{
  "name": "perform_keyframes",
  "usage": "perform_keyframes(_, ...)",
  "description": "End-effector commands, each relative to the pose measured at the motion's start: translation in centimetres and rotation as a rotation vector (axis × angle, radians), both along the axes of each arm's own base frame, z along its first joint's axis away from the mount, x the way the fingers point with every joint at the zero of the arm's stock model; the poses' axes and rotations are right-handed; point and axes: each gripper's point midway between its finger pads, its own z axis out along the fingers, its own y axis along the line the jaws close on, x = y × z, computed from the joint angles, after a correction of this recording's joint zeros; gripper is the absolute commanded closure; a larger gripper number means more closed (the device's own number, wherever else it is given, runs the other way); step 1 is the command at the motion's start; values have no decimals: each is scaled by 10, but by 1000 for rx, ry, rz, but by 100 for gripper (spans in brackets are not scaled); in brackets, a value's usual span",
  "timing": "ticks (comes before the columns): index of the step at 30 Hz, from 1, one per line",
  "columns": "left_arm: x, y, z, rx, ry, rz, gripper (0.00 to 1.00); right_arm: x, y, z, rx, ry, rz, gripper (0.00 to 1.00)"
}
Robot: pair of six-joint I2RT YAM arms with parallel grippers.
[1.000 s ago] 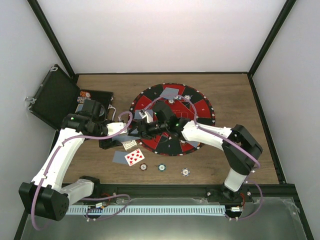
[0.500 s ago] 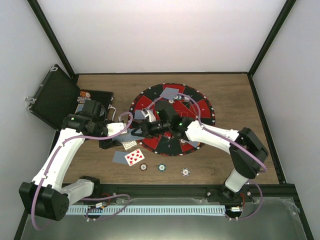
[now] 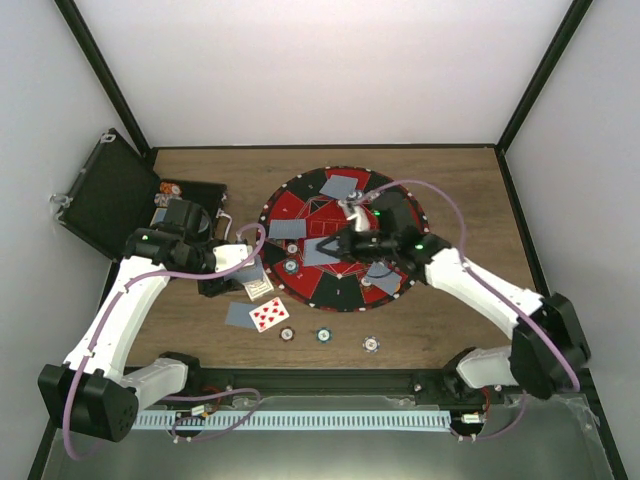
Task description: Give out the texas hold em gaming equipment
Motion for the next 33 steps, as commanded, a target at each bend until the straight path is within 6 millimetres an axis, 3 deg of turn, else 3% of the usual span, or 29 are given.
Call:
perform_keyframes(1, 2, -2, 3, -11, -21, -16, 96, 10, -67, -23, -78, 26, -124, 99)
perform_keyframes(6, 2, -3, 4, -17, -22, -18, 96, 15, -137, -66, -176, 82, -286, 99)
perform_keyframes(10, 2, -3, 3, -19, -16, -17, 96, 16, -168, -98, -283, 129, -367, 99)
perform_keyframes(18, 2, -3, 3, -20, -9, -15, 96, 19, -184, -132, -384, 175, -412, 95)
perform_keyframes(28, 2, -3, 6, -22, -19, -18, 96, 25, -193, -150, -470, 208, -425, 88)
perform_keyframes(31, 2, -3, 5, -21, -20, -23, 96, 26, -199, -151, -512, 210, -441, 79)
perform_keyframes(33, 2, -3, 4, -19, -18, -25, 96, 25, -205, -154, -548, 221, -456, 67)
